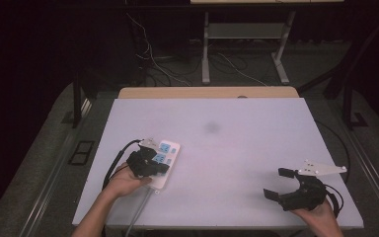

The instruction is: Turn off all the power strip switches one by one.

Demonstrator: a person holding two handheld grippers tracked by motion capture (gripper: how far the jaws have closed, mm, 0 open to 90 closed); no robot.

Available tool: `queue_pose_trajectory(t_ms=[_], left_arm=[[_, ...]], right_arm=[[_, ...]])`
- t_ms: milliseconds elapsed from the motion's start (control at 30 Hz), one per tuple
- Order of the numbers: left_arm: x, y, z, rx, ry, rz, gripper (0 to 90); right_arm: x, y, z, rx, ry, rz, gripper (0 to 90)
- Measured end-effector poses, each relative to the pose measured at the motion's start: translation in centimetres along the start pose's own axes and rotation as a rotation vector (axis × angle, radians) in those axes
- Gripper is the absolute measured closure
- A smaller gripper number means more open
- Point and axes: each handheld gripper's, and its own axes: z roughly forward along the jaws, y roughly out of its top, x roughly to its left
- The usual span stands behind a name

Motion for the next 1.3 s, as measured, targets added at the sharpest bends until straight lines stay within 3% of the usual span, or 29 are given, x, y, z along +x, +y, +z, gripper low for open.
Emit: queue_pose_trajectory(t_ms=[67,200,433,733,767,833,1300], left_arm=[[0.2,-0.6,-0.2,-0.021,-0.037,-0.023,89.8],[0.5,-1.9,-0.6,-0.071,-0.063,-0.063,89.7],[0.3,-1.8,-0.6,-0.066,-0.052,-0.045,89.6],[-0.5,-1.2,-0.7,-0.032,0.010,-0.014,89.5],[-0.5,-1.0,-1.0,-0.052,0.001,-0.022,89.5],[-0.5,-0.7,-1.3,-0.045,0.034,-0.010,89.4],[-0.6,1.5,-1.7,-0.031,0.013,0.026,89.2]], right_arm=[[0.0,0.0,-0.1,-0.003,-0.001,0.000,0.5],[-0.2,0.0,-0.1,-0.001,-0.003,0.004,0.5],[-0.1,0.0,0.1,-0.001,-0.006,0.002,0.5],[-0.1,0.0,0.1,-0.005,-0.004,0.006,0.5],[-0.1,0.0,0.1,-0.007,-0.005,0.007,0.5],[-0.1,0.0,0.0,-0.008,-0.005,0.009,0.5],[-0.3,0.0,-0.1,-0.011,-0.009,0.012,0.5]])
